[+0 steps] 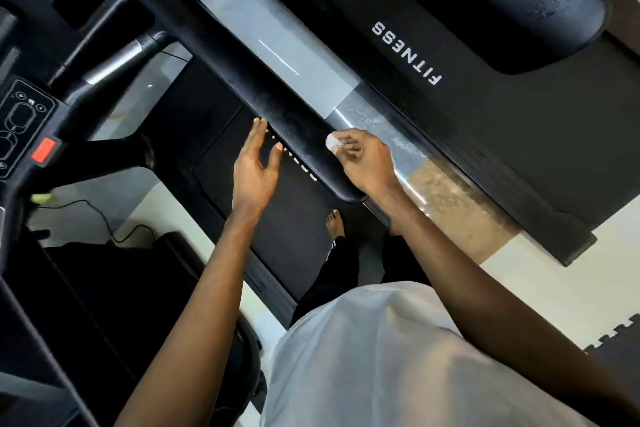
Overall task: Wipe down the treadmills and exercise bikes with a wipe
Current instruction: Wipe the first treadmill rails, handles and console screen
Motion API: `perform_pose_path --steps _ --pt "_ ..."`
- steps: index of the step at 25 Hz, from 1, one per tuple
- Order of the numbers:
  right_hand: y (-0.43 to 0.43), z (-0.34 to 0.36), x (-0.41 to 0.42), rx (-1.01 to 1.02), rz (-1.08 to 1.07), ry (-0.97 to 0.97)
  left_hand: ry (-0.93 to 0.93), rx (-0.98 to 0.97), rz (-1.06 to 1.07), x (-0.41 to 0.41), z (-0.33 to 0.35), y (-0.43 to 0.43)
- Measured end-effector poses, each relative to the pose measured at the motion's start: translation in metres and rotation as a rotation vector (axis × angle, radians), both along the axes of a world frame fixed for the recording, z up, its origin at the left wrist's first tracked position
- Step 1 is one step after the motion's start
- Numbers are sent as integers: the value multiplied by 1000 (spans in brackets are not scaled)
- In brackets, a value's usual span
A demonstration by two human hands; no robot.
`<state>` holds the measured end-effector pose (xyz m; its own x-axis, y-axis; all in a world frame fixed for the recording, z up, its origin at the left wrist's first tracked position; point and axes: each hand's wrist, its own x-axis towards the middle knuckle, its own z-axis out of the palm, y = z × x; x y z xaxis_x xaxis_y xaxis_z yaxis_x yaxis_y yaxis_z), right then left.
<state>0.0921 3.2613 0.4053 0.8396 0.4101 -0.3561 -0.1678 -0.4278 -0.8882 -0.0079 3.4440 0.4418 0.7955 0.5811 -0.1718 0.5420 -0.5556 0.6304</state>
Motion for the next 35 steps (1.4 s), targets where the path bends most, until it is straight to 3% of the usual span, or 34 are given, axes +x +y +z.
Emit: perform_pose_path --steps 8,14,18,21,25,30,35 --pt "76 27 -19 -3 76 -250 6 95 -121 27 -17 81" --pt "40 24 -37 -187 -48 -272 -71 58 -174 30 -30 105" --pt "90 30 -26 -168 46 -333 -148 0 -126 31 -35 103" --pt "85 29 -17 -203 105 -320 -156 -26 -121 33 -35 102" --pt "63 27 -19 -273 -6 -270 -108 -42 -86 35 -32 94" --pt "102 19 3 -81 163 -294 -65 -16 -50 39 -27 89" --pt "39 12 4 -197 156 -229 20 4 -34 42 -20 87"
